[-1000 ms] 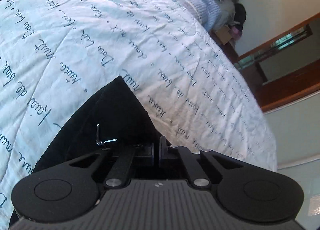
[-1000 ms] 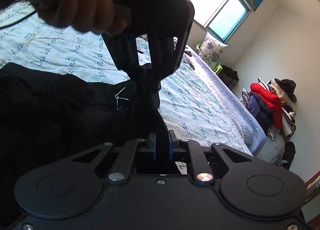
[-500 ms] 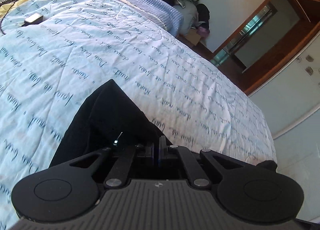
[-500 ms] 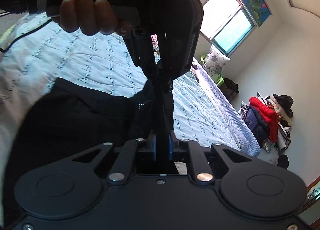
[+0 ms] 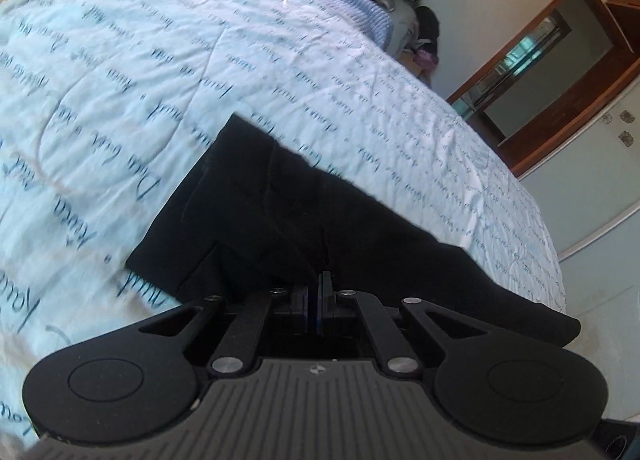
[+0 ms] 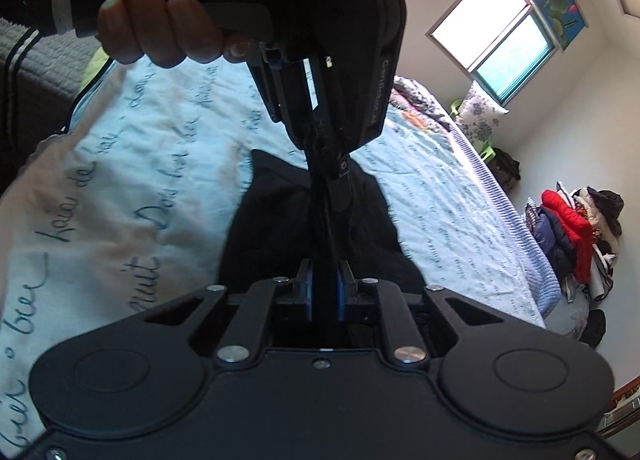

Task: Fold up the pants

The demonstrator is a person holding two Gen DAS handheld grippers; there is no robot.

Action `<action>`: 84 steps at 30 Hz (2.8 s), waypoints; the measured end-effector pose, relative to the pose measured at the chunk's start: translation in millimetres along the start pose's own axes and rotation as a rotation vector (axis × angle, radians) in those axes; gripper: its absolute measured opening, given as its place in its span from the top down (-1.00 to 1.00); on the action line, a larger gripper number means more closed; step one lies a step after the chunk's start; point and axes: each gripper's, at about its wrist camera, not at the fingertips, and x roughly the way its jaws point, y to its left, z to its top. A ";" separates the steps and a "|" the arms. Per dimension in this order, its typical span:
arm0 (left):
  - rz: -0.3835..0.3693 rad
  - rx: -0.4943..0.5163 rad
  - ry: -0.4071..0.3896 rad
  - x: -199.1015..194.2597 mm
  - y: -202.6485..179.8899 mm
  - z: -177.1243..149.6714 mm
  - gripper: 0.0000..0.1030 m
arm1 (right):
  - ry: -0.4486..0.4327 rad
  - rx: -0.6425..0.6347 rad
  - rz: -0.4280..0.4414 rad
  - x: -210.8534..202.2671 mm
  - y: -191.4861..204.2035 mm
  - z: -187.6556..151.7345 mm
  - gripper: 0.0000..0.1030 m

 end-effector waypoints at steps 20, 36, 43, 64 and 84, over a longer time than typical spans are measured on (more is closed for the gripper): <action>0.093 0.014 -0.016 15.3 27.8 -22.3 0.87 | 0.060 0.017 -0.027 17.5 45.4 9.9 0.76; 0.175 0.082 -0.040 13.7 13.3 -33.3 0.85 | -0.045 0.316 -0.134 -56.3 15.5 -4.1 0.32; 0.211 0.117 -0.048 7.7 8.1 -34.8 0.63 | 0.098 0.306 -0.143 -31.7 30.9 -18.6 0.64; -0.017 0.639 0.036 2.2 -124.4 -84.9 -0.21 | -0.054 1.201 -0.407 -272.3 -43.7 -207.0 0.43; 0.092 1.240 0.002 102.3 -205.7 -166.2 -0.38 | -0.338 2.211 -0.605 -228.1 -153.5 -378.6 -0.53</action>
